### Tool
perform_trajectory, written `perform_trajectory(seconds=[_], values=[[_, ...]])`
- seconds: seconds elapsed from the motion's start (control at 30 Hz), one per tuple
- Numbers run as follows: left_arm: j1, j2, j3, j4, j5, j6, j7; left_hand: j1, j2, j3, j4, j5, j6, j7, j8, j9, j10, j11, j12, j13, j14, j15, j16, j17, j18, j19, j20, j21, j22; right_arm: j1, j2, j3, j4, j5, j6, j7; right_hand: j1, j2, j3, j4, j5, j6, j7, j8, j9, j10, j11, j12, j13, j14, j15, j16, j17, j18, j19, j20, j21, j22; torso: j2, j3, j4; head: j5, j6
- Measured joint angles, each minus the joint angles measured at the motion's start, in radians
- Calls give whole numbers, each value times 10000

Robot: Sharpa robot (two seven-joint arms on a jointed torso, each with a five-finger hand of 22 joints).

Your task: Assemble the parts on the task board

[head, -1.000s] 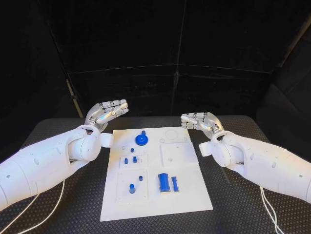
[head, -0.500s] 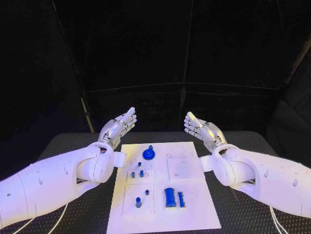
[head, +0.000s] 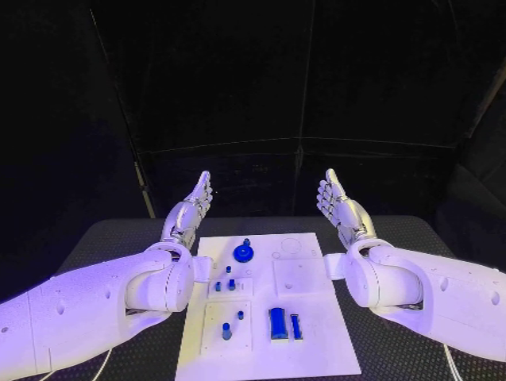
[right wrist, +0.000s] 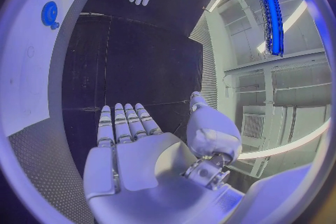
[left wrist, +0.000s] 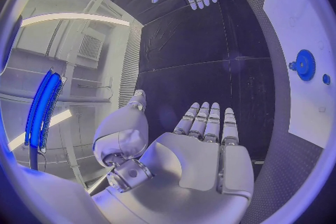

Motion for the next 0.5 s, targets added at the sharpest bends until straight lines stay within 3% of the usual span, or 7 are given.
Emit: perform_trajectory(seconds=[0.27,0.43,0.47,0.5], values=[[1,-4,-1,4,96,-317,68,-1029,3,-58,-5,-2,-663,5,0,0,-700,-47,0,1,-643,-22,0,-17,1,-326,-326,0,-264,0,-1,-2,4,203,-232,117,-1019,-8,145,6,0,-692,-74,0,-5,-730,-19,-39,-2,-755,-14,0,-6,2,-593,-229,-45,-7,-3,3,1,1,1],[1,-4,-1,6,125,-400,86,-1531,2,-58,-6,-2,-996,-6,0,1,-1035,-64,0,3,-953,-40,0,-17,0,-833,-353,0,-315,0,-2,-2,4,261,-295,146,-1542,-10,190,14,0,-1048,-81,0,-4,-1106,-34,-38,-1,-1143,-14,0,-11,3,-894,-287,-45,-7,-4,3,2,1,1],[1,-4,-1,6,128,-411,88,-1619,2,-58,-6,-2,-1039,-6,0,2,-1079,-65,0,3,-988,-7,0,-17,2,-901,-365,0,-321,0,-2,-2,4,267,-302,150,-1627,-17,198,5,0,-1096,-93,0,-4,-1157,-58,-38,0,-1183,-40,0,-12,-10,-931,-271,-45,-7,-4,3,2,1,1],[1,-4,-1,6,131,-419,89,-1725,4,-58,-6,-2,-1068,-5,0,2,-1151,-62,0,3,-1066,-20,0,-17,-41,-965,-385,0,-325,0,-2,-2,4,274,-308,152,-1738,-13,198,5,0,-1172,-96,0,-5,-1220,-32,-58,0,-1274,-28,0,-12,-153,-1011,-272,-45,-6,-4,3,2,0,1]])
